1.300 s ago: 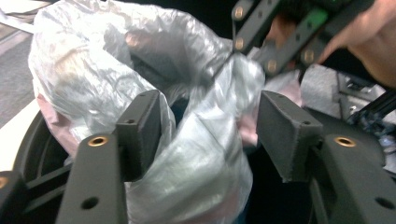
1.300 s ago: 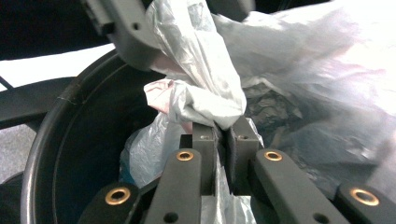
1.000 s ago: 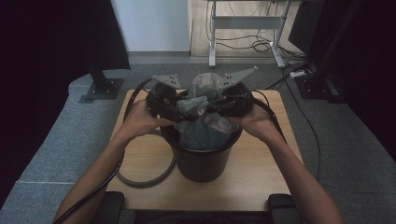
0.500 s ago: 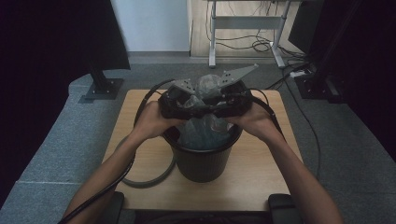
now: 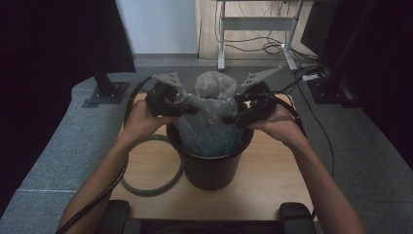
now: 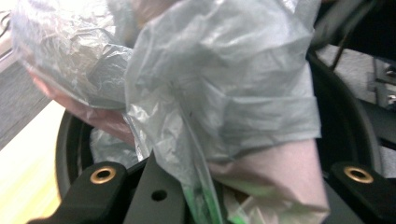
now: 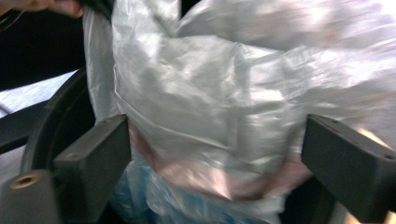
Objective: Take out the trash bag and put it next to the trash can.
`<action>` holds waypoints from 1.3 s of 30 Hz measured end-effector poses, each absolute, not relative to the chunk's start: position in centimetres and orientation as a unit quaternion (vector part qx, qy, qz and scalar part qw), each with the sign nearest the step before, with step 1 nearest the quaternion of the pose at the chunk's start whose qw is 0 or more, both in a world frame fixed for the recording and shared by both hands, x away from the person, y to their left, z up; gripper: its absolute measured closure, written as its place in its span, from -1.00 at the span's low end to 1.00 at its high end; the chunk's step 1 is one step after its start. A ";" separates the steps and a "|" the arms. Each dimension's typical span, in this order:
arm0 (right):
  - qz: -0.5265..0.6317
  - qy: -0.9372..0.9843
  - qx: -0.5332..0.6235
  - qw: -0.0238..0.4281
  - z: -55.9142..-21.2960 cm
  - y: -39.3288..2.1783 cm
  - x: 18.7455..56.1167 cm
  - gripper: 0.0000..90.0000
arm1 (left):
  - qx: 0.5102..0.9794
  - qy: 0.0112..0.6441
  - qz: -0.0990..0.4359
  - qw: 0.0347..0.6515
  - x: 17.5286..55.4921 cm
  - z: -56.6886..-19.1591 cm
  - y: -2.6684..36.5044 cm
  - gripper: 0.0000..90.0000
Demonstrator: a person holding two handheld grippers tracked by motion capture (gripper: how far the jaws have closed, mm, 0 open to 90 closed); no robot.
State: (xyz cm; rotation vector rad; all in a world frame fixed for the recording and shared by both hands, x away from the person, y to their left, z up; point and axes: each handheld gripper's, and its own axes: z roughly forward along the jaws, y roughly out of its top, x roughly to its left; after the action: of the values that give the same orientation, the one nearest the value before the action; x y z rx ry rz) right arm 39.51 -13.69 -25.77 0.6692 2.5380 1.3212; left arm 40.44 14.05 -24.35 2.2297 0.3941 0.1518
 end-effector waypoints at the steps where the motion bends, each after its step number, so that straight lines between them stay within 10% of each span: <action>1: 0.446 0.862 0.220 0.097 -26.0 -13.4 39.5 -0.83 | 0.890 0.153 0.058 0.427 40.3 -24.3 13.7 0.82; 10: 0.442 0.878 0.162 0.081 -27.3 -8.9 38.8 -0.69 | 0.893 0.107 0.025 0.437 40.1 -24.0 10.4 0.80; 15: 0.437 0.881 0.156 0.095 -27.2 -8.9 38.8 0.18 | 0.891 0.102 0.011 0.443 40.2 -23.7 9.8 0.72; 20: 0.419 0.885 0.172 0.113 -27.2 -9.9 38.8 0.79 | 0.884 0.114 0.017 0.453 40.1 -23.1 10.3 0.05; 39: 0.435 0.865 0.217 0.122 -26.1 -14.8 39.4 0.82 | 0.856 0.184 0.073 0.478 40.1 -21.5 18.0 -0.20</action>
State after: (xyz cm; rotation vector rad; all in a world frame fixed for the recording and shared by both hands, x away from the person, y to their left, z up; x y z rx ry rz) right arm 39.37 -14.80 -26.13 0.6330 2.5255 1.2703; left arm 40.12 18.04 -21.49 2.0908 0.4491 0.1786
